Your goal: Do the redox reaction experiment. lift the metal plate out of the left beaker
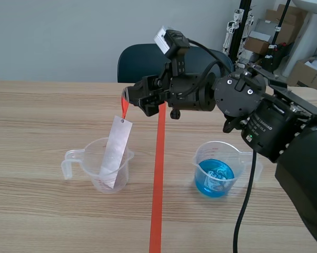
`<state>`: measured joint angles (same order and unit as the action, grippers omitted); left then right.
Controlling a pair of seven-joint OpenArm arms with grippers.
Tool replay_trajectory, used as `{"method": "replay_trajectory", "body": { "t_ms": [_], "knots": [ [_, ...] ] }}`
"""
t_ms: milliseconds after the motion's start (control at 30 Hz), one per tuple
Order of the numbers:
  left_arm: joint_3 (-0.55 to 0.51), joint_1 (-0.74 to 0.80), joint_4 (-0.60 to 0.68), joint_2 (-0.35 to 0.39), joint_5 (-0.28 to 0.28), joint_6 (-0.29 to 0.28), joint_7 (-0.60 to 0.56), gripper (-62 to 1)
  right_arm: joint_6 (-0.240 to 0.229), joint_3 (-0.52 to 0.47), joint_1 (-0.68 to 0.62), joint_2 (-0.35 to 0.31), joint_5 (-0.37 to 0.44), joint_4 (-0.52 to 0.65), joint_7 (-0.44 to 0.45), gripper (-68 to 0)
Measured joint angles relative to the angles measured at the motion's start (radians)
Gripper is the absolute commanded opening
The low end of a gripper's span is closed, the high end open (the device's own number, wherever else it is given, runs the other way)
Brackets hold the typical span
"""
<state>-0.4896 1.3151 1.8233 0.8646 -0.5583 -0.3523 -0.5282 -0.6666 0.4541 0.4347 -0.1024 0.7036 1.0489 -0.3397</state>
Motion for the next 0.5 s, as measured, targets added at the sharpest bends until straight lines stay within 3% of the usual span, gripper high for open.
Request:
{"method": "replay_trajectory", "body": {
  "t_ms": [267,500],
  "knots": [
    [0.000,0.000,0.000,0.000,0.000,0.000,0.000,1.4,0.000,0.000,0.000,0.000,-0.043,0.000,0.051,-51.7],
    [0.000,0.000,0.000,0.000,0.000,0.000,0.000,1.4,0.000,0.000,0.000,0.000,-0.043,0.000,0.059,-67.1]
  ]
}}
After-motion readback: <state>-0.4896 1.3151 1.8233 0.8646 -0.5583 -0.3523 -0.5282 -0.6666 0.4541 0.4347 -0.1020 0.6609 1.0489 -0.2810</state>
